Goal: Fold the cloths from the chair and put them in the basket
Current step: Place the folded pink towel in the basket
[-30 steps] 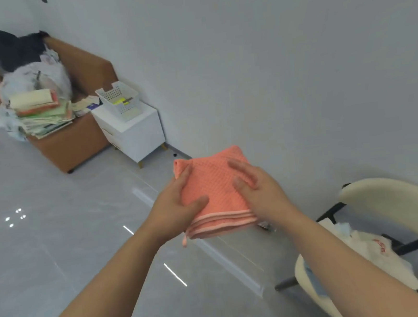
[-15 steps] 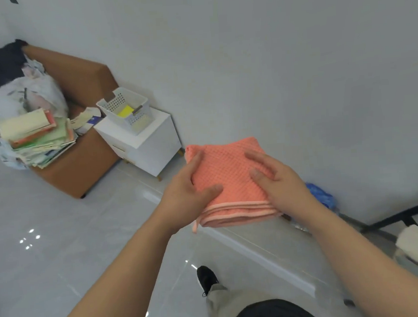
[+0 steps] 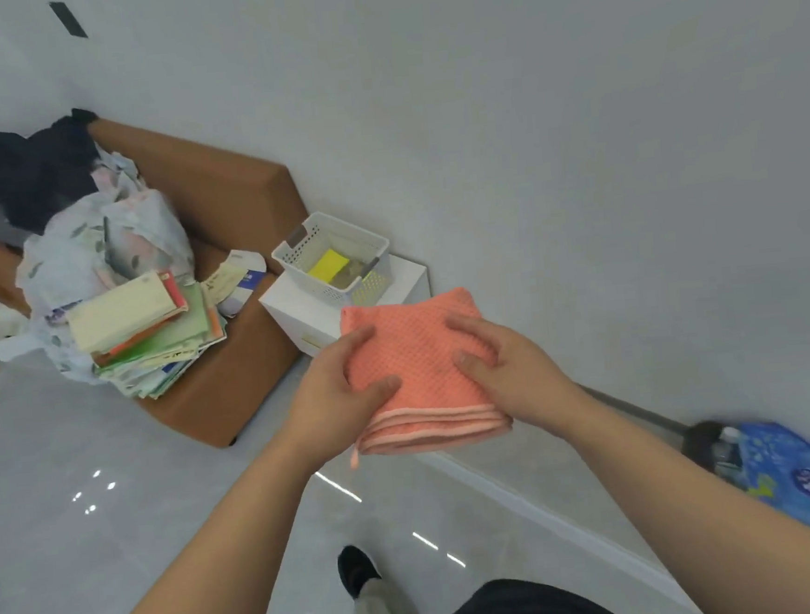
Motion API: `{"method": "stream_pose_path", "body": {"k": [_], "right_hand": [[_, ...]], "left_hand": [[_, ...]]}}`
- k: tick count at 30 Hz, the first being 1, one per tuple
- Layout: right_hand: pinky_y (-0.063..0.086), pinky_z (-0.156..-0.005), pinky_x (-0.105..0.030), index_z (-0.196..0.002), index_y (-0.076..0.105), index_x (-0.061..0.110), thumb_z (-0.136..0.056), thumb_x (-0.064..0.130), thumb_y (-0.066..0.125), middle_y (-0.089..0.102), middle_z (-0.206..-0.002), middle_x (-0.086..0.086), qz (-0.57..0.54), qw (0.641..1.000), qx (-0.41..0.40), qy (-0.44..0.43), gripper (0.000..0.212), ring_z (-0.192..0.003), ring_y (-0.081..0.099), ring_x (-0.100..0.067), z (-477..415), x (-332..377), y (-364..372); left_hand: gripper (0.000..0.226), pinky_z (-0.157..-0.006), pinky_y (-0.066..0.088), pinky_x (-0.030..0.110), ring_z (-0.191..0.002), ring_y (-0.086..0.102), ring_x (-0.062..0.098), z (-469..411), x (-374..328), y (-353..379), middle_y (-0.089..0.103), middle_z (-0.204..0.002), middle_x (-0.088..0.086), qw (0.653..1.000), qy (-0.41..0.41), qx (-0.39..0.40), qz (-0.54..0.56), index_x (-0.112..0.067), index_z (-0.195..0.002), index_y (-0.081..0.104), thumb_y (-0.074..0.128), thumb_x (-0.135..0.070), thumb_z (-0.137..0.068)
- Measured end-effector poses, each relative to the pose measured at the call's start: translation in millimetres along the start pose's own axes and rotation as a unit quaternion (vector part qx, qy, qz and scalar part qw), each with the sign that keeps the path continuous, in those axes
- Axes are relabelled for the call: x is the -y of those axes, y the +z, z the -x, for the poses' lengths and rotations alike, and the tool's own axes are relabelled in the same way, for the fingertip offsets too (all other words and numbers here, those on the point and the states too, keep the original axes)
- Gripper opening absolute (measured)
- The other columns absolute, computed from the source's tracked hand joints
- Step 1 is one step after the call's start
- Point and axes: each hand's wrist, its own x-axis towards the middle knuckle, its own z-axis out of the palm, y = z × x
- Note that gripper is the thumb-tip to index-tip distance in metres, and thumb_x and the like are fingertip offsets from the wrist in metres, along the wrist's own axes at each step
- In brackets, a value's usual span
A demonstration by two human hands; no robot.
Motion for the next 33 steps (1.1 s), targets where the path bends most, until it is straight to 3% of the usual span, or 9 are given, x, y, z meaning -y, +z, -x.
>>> {"method": "stream_pose_path", "body": {"k": [6, 14, 18, 21, 23, 26, 29, 31, 33], "right_hand": [[0.038, -0.097, -0.016, -0.144, 0.054, 0.036, -0.099, 0.022, 0.063, 0.056, -0.145, 0.004, -0.006, 0.996, -0.072, 0.043, 0.048, -0.125, 0.054, -0.008, -92.4, 51.0, 74.2], [0.045, -0.085, -0.023, -0.150, 0.044, 0.042, -0.098, 0.027, 0.059, 0.055, -0.137, 0.005, 0.026, 0.988, -0.101, 0.117, 0.056, -0.107, 0.058, -0.010, -214.5, 67.3, 119.0], [0.051, -0.065, -0.021, -0.151, 0.042, 0.039, -0.094, 0.018, 0.055, 0.061, -0.121, 0.004, 0.014, 0.986, -0.077, 0.145, 0.061, -0.077, 0.063, -0.012, -303.5, 57.3, 136.4], [0.040, -0.053, -0.013, -0.152, 0.039, 0.040, -0.092, 0.017, 0.052, 0.058, -0.122, -0.003, 0.011, 0.984, -0.049, 0.171, 0.066, -0.069, 0.058, -0.008, -374.0, 49.5, 148.8], [0.038, -0.053, -0.011, -0.153, 0.037, 0.040, -0.091, 0.015, 0.051, 0.056, -0.125, -0.005, 0.004, 0.981, -0.039, 0.191, 0.068, -0.070, 0.057, -0.008, -418.2, 44.2, 157.9], [0.037, -0.057, -0.017, -0.155, 0.033, 0.038, -0.091, 0.014, 0.050, 0.051, -0.131, -0.010, 0.017, 0.975, -0.026, 0.221, 0.070, -0.072, 0.054, -0.008, -475.3, 33.7, 170.6], [0.037, -0.060, -0.017, -0.158, 0.027, 0.034, -0.094, 0.009, 0.047, 0.042, -0.135, -0.014, 0.035, 0.962, -0.017, 0.272, 0.072, -0.074, 0.050, -0.008, -523.6, 13.9, 187.9], [0.043, -0.072, -0.022, -0.160, 0.023, 0.031, -0.095, 0.007, 0.046, 0.037, -0.139, -0.017, 0.039, 0.953, -0.009, 0.300, 0.073, -0.073, 0.046, -0.010, -553.5, -3.6, 203.7], [0.042, -0.082, -0.025, -0.161, 0.018, 0.029, -0.096, 0.004, 0.045, 0.032, -0.141, -0.020, 0.034, 0.941, -0.002, 0.336, 0.075, -0.074, 0.043, -0.011, -580.6, -23.7, 219.8]], "left_hand": [[0.073, -0.102, 0.045, 0.033, -0.120, 0.050, 0.014, -120.1, 42.4, -93.9, 0.045, -0.140, -0.011, 0.996, 0.015, 0.085, -0.018, -0.041, -0.150, 0.045, 0.070, -0.014, -0.086], [0.068, -0.103, 0.051, 0.041, -0.115, 0.060, 0.015, -286.2, 73.2, -157.6, 0.054, -0.135, -0.009, 0.982, 0.041, 0.176, -0.050, -0.042, -0.138, 0.059, 0.072, -0.011, -0.079], [0.065, -0.093, 0.047, 0.026, -0.111, 0.056, 0.010, -377.2, 98.9, -168.9, 0.052, -0.138, -0.003, 0.977, 0.062, 0.177, -0.103, -0.037, -0.142, 0.057, 0.069, -0.007, -0.086], [0.069, -0.083, 0.043, 0.021, -0.110, 0.054, 0.014, -438.9, 113.0, -179.4, 0.047, -0.139, -0.003, 0.973, 0.037, 0.181, -0.138, -0.037, -0.147, 0.051, 0.066, -0.006, -0.087], [0.075, -0.081, 0.043, 0.019, -0.113, 0.056, 0.017, -480.4, 123.7, -184.6, 0.044, -0.142, -0.002, 0.970, 0.023, 0.193, -0.143, -0.038, -0.149, 0.049, 0.065, -0.004, -0.083], [0.082, -0.061, 0.044, 0.014, -0.103, 0.058, 0.019, -539.6, 142.9, -185.8, 0.041, -0.143, -0.001, 0.962, 0.012, 0.223, -0.156, -0.038, -0.151, 0.045, 0.063, 0.000, -0.081], [0.088, -0.053, 0.053, 0.025, -0.101, 0.059, 0.019, -597.1, 169.5, -175.6, 0.035, -0.147, -0.004, 0.946, 0.015, 0.274, -0.170, -0.047, -0.150, 0.039, 0.059, 0.002, -0.080], [0.088, -0.037, 0.047, 0.028, -0.094, 0.062, 0.022, -631.1, 192.6, -164.0, 0.029, -0.140, -0.013, 0.933, 0.012, 0.307, -0.187, -0.051, -0.152, 0.034, 0.056, 0.000, -0.083], [0.087, -0.035, 0.047, 0.028, -0.087, 0.062, 0.023, -662.8, 219.2, -147.9, 0.024, -0.133, -0.016, 0.921, 0.013, 0.335, -0.198, -0.048, -0.154, 0.031, 0.054, 0.000, -0.085]]}}
